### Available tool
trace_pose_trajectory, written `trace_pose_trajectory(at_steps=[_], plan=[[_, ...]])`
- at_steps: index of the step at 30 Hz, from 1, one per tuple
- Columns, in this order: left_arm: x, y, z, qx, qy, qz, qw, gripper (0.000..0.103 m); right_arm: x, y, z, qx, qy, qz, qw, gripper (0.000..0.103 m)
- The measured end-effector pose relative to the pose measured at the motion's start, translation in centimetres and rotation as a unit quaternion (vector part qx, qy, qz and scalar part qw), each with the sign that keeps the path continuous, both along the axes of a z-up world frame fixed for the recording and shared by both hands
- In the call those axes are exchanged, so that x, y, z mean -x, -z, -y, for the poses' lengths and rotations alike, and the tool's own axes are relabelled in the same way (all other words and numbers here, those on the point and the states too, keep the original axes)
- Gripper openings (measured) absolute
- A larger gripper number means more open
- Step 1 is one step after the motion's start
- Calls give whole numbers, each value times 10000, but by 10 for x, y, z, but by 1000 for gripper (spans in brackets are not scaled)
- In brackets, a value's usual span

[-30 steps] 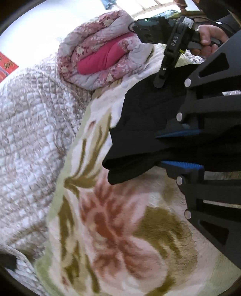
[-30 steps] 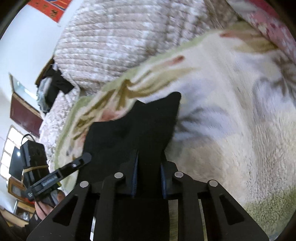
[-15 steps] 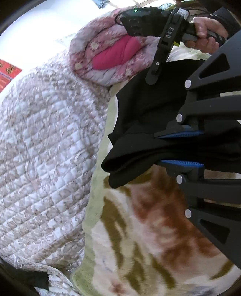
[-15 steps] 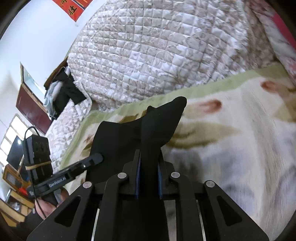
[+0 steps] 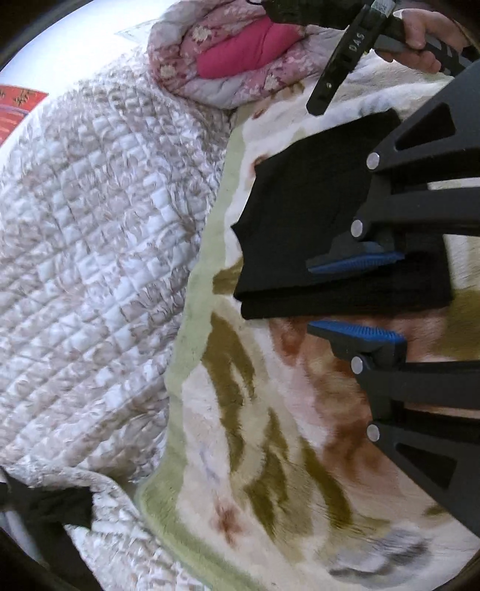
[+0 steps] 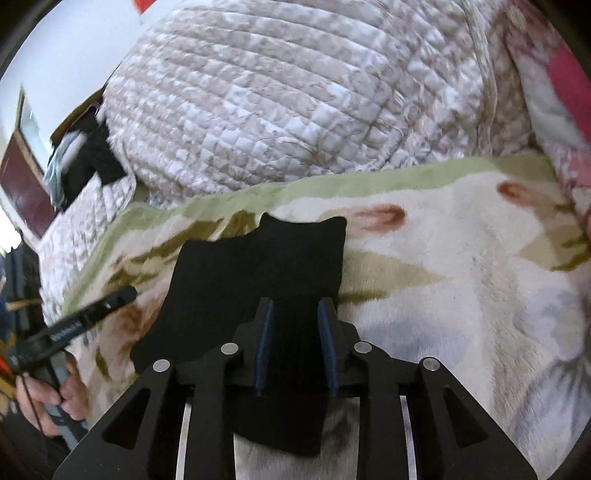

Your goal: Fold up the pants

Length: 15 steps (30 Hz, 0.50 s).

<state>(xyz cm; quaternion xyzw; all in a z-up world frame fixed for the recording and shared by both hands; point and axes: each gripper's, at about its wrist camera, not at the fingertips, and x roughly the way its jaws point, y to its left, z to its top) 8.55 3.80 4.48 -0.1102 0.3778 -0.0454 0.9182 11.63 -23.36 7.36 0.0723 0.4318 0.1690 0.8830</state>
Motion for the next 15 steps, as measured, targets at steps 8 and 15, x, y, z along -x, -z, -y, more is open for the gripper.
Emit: trace_pose_trajectory(at_steps=[8, 15], plan=[[59, 0, 33, -383, 126, 78, 9992, 30, 63, -8, -19, 464, -212, 326, 9982, 44], [81, 13, 46, -581, 154, -57, 9982, 33, 99, 6, -25, 422, -259, 208, 9986, 47]])
